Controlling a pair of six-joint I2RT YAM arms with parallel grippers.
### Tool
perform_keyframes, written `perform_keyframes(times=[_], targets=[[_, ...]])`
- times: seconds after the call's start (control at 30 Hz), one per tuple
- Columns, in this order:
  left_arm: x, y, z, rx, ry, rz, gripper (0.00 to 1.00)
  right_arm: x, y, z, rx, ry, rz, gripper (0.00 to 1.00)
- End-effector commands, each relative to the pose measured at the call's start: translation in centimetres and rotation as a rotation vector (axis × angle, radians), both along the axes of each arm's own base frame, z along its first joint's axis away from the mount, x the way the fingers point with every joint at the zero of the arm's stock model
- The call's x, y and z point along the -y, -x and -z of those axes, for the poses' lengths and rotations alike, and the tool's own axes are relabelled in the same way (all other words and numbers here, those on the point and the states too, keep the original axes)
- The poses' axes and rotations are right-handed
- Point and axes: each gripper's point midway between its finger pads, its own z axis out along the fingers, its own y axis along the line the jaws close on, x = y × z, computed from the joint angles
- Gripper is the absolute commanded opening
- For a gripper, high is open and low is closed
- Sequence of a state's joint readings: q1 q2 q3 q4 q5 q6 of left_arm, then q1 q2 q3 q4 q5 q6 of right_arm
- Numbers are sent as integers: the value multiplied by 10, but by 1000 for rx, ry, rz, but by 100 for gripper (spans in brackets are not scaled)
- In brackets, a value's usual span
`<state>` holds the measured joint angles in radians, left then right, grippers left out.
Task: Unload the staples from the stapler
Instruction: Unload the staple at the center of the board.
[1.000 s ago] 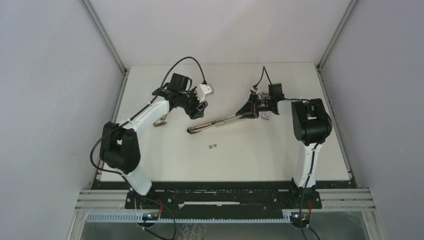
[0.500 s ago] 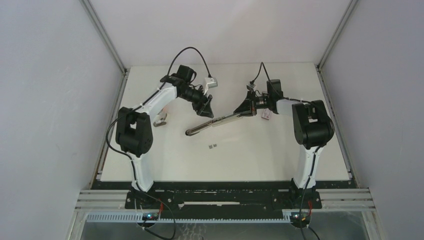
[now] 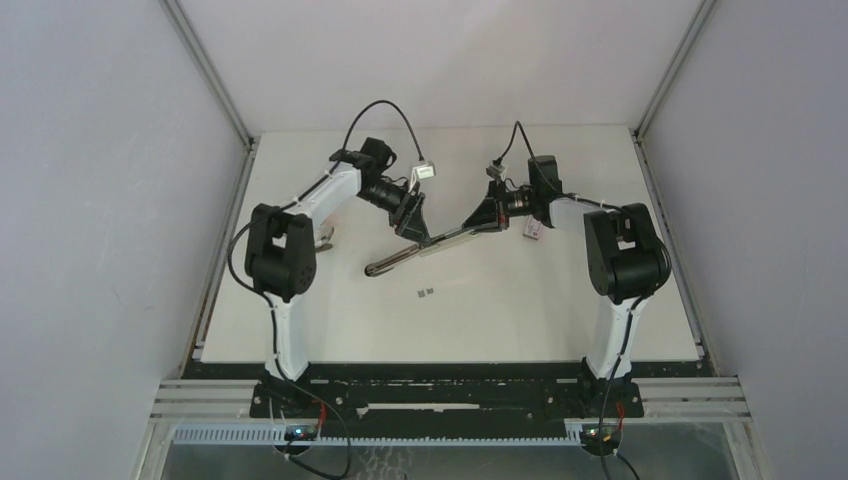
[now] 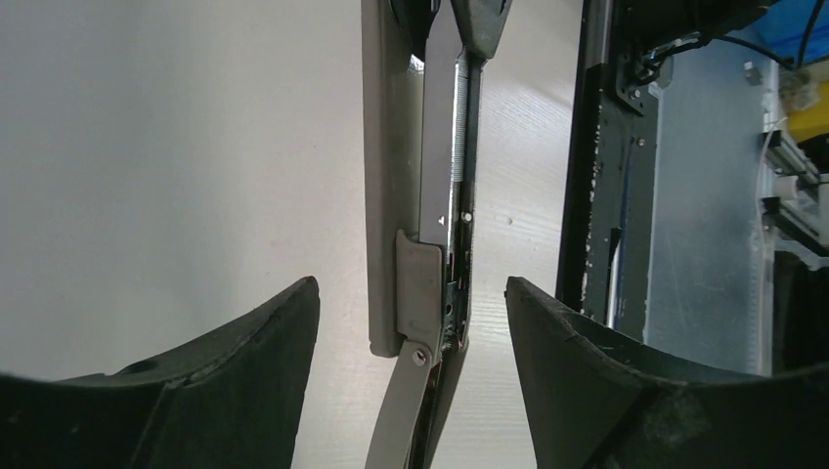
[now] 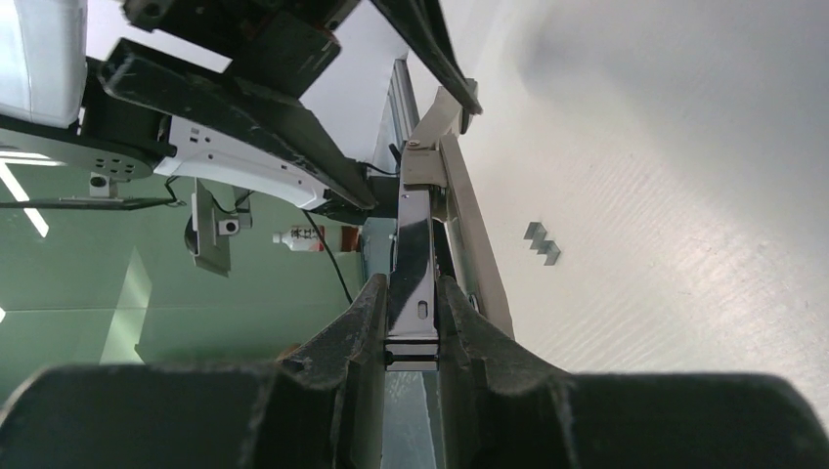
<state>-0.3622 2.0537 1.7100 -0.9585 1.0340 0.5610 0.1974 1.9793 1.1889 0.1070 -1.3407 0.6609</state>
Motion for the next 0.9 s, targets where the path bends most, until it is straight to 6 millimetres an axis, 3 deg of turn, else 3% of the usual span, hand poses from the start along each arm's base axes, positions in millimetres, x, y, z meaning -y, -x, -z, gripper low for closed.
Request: perform_keyframes(times=[0.0,0.87], targets=[[5,5,-14,-39,49,34,74,-1,9,-50,150,-76,-75,2],[11,39,-9,-257,117,139,69,-9,20,-57,226,-80,-111,2]])
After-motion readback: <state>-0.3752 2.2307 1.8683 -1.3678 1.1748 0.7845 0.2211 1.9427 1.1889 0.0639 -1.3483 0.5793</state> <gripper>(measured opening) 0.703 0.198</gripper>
